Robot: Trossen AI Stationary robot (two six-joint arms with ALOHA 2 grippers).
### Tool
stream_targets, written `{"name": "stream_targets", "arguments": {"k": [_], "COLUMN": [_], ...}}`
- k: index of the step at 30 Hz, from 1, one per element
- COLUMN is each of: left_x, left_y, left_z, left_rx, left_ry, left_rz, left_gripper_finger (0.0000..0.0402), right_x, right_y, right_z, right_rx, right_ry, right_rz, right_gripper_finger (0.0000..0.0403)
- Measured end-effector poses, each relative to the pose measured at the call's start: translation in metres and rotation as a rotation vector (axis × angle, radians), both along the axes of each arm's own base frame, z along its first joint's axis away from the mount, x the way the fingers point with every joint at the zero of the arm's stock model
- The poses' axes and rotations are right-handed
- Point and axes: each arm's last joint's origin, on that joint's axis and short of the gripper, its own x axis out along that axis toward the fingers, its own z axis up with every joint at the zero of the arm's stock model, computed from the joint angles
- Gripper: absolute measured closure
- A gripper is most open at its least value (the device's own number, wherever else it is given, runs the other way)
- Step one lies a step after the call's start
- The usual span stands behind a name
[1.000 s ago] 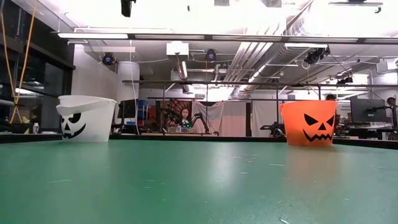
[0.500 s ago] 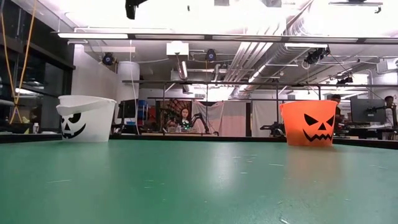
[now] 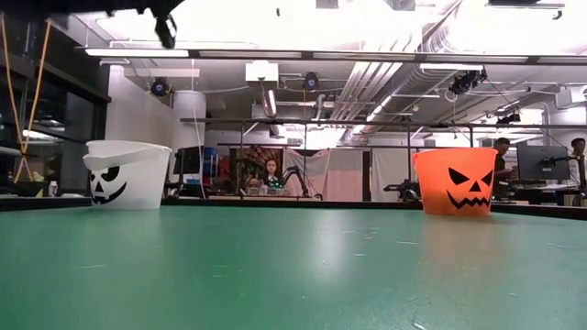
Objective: Sort candy by brand, put in halloween buckets
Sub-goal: Return to Home Position
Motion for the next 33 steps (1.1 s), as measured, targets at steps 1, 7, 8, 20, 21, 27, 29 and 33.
{"name": "stream_targets", "arguments": {"k": [1,7,8,20,21,27,29,33], "left_x": [-0.004,-0.024,-0.026,-0.040,-0.041,-0.043,-0.042,-0.042], "left_y": [-0.002,-0.005,-0.005,-0.002,-0.002,-0.005,-0.007,-0.008], "left_z": [-0.008,-0.051,-0.056,-0.102,-0.104,-0.108,-0.111,-0.115], "left_rx": [-0.012,-0.089,-0.103,-0.260,-0.274,-0.314,-0.318,-0.322], "left_ry": [-0.025,-0.088,-0.085,-0.036,-0.043,-0.078,-0.050,-0.011], "left_rz": [-0.005,0.026,0.033,0.149,0.157,0.161,0.177,0.189], "left_gripper_finger": [0.0391,0.0401,0.0401,0.0401,0.0401,0.0401,0.0401,0.0401], "right_x": [-0.001,-0.019,-0.023,-0.074,-0.077,-0.086,-0.084,-0.073], "right_y": [-0.003,-0.014,-0.015,-0.029,-0.029,-0.031,-0.030,-0.032], "right_z": [0.000,0.002,0.001,-0.036,-0.042,-0.075,-0.087,-0.114], "right_rx": [-0.010,-0.016,-0.013,0.009,0.011,0.020,-0.005,-0.114], "right_ry": [0.005,0.030,0.030,-0.132,-0.161,-0.376,-0.448,-0.611], "right_rz": [-0.004,-0.032,-0.036,-0.010,0.001,0.079,0.105,0.093], "right_gripper_finger": [0.0389,0.0399,0.0400,0.0402,0.0402,0.0403,0.0403,0.0403]}}
